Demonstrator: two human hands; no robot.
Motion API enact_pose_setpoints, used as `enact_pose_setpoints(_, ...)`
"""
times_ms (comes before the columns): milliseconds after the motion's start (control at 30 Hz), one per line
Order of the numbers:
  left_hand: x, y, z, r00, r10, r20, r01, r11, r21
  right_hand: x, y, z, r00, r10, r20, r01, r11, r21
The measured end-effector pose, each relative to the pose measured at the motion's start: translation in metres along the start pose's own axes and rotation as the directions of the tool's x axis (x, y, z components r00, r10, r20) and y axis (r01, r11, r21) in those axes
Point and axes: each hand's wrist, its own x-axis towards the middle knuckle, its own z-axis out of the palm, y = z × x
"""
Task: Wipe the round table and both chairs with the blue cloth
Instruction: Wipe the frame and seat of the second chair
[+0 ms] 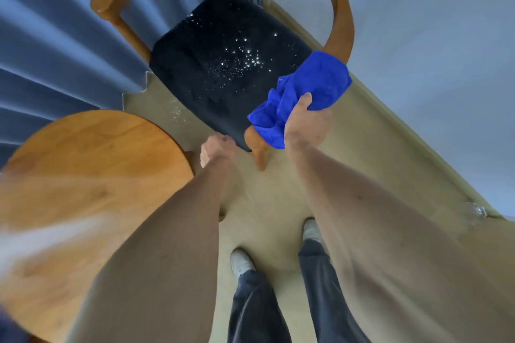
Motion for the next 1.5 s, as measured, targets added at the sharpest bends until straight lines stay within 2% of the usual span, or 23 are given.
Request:
enact_pose_setpoints(100,-0.004,-0.035,-0.011,0.996,0.002,0.09,0.0,1.0,-0.021,-0.037,0.011,0.01,0.998,0.06,0.022,-0.061,0.997,0.045)
enact_pose_setpoints(167,-0.008,-0.049,-0.021,0.983,-0.041,0.178,0.073,0.981,-0.179,-0.058,0.017,0.019,0.993,0.114,0.044,-0.115,0.993,0.036)
enact_pose_setpoints(200,-0.01,-0.055,-0.027,0.963,-0.079,0.258,0.151,0.95,-0.273,-0.071,0.02,0.023,0.988,0.14,0.06,-0.141,0.99,0.024)
enact_pose_setpoints(267,-0.019,-0.063,-0.043,0.868,-0.101,0.487,0.312,0.873,-0.375,-0.092,0.026,0.027,0.979,0.165,0.118,-0.164,0.986,-0.025)
enact_pose_setpoints(333,-0.024,-0.068,-0.053,0.806,-0.062,0.589,0.406,0.782,-0.473,-0.103,0.028,0.021,0.968,0.165,0.191,-0.138,0.979,-0.148)
enact_pose_setpoints(400,-0.026,-0.069,-0.059,0.824,-0.01,0.567,0.442,0.638,-0.631,-0.104,0.025,0.015,0.942,0.145,0.302,-0.081,0.973,-0.217)
enact_pose_setpoints(467,-0.029,-0.066,-0.057,0.861,0.048,0.506,0.411,0.522,-0.748,-0.1,0.019,0.006,0.919,0.157,0.362,-0.078,0.972,-0.224)
enact_pose_setpoints(533,-0.037,-0.055,-0.053,0.867,0.109,0.486,0.386,0.469,-0.795,-0.096,0.015,-0.002,0.913,0.186,0.364,-0.075,0.951,-0.299)
enact_pose_setpoints(600,-0.047,-0.039,-0.046,0.852,0.159,0.498,0.387,0.45,-0.805,-0.094,0.011,-0.01,0.944,0.111,0.311,-0.003,0.945,-0.326)
enact_pose_setpoints(667,-0.054,-0.021,-0.034,0.861,0.172,0.479,0.336,0.514,-0.789,-0.089,0.006,-0.019,0.977,0.006,0.213,0.067,0.94,-0.334)
enact_pose_setpoints(700,-0.057,-0.01,-0.027,0.883,0.159,0.443,0.27,0.601,-0.753,-0.083,0.004,-0.024,0.985,-0.034,0.17,0.09,0.937,-0.336)
enact_pose_setpoints(800,-0.065,0.014,-0.006,0.96,0.133,0.248,0.038,0.812,-0.583,-0.054,0.0,-0.037,0.993,-0.105,0.061,0.12,0.929,-0.349)
enact_pose_setpoints(900,-0.055,0.023,0.004,0.979,0.194,0.063,-0.159,0.919,-0.36,-0.018,0.002,-0.052,0.99,-0.134,-0.046,0.109,0.927,-0.36)
enact_pose_setpoints(1033,-0.032,0.05,0.0,0.93,0.367,-0.006,-0.366,0.928,-0.069,0.024,0.009,-0.044,0.983,-0.149,-0.112,0.096,0.919,-0.383)
enact_pose_setpoints(1167,-0.019,0.088,0.009,0.904,0.425,0.039,-0.426,0.904,0.038,0.045,0.008,-0.029,0.991,-0.099,-0.087,0.066,0.946,-0.317)
enact_pose_setpoints(1267,-0.013,0.126,0.021,0.905,0.413,0.098,-0.419,0.907,0.046,0.066,-0.001,-0.028,0.999,-0.009,-0.038,0.0,0.968,-0.252)
enact_pose_setpoints(1400,-0.007,0.187,0.041,0.905,0.406,0.132,-0.405,0.914,-0.031,0.108,-0.028,-0.031,0.984,0.027,0.176,-0.01,0.995,-0.098)
enact_pose_setpoints(1433,-0.004,0.202,0.045,0.909,0.398,0.123,-0.394,0.917,-0.051,0.121,-0.039,-0.029,0.983,0.025,0.181,-0.008,0.996,-0.092)
enact_pose_setpoints(1500,0.002,0.224,0.053,0.913,0.391,0.115,-0.381,0.919,-0.1,0.144,-0.063,-0.024,0.998,0.003,0.059,0.009,0.979,-0.202)
